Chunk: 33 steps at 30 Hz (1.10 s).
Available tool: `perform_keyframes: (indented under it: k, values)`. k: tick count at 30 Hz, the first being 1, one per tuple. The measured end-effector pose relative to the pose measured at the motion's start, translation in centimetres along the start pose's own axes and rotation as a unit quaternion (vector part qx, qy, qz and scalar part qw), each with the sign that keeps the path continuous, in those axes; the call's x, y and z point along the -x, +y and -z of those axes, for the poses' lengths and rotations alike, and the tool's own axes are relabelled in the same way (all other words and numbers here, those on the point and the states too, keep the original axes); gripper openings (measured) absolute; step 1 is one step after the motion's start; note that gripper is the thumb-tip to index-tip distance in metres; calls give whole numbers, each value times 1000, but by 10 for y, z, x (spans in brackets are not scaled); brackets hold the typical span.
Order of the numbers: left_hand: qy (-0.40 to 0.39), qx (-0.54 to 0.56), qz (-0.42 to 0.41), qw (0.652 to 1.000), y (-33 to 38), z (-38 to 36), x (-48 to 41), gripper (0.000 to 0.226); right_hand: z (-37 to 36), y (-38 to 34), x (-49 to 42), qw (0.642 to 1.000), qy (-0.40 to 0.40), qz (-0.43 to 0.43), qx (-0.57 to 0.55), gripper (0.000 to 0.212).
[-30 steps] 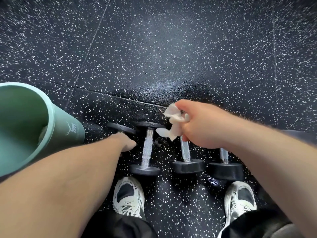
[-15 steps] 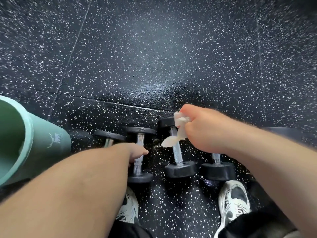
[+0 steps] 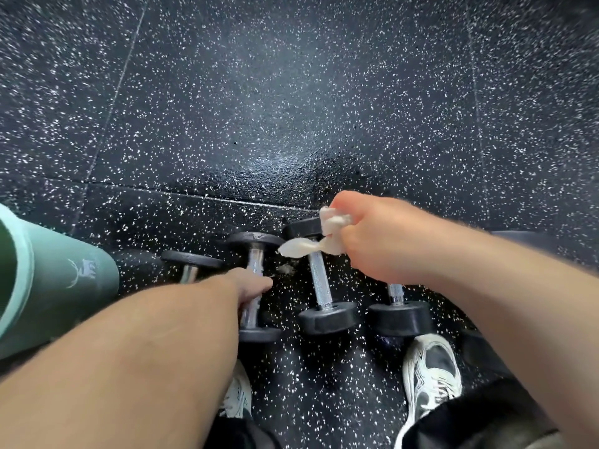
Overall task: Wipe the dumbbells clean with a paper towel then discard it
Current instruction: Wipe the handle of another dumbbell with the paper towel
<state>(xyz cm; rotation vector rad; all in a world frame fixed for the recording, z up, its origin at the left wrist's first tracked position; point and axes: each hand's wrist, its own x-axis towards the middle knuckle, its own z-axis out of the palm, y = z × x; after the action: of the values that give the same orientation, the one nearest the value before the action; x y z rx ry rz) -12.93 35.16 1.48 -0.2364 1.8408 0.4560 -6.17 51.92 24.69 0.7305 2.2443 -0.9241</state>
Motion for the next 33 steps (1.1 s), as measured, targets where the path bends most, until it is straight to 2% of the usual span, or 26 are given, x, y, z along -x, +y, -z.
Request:
perform_keyframes:
  k: [1,3,5,7,10,14,16,21,24,28,33]
  values:
    - [-5,44,-1,999,-1,2,2,56,2,0,3,1000,-6,3,10,21]
    - [-9,127,-2,992,-1,8,5,36,5,0,9,999,-15,10,32,19]
    - [-17,158,-4,987,6,19,22,15,8,0,17,999,-14,23,45,18]
    - [-12,157,-19,987,18,31,40,7,9,-2,23,999,2,26,43,15]
    - [15,161,-51,986,32,42,68,9,13,-6,39,999,21,30,28,15]
    - [37,146,-101,983,54,47,117,7,27,-6,71,999,10,53,4,39]
    - [44,136,-128,981,64,46,145,5,33,-3,82,997,19,63,-35,44]
    - [79,97,-175,977,82,31,198,14,41,14,91,992,63,108,-34,24]
    - [92,89,-201,971,92,15,229,11,44,27,98,988,89,120,-44,15]
    - [86,132,-247,956,101,-9,260,6,45,33,106,981,137,136,-22,18]
    - [71,177,-302,934,100,-40,283,27,53,44,113,971,197,128,-36,7]
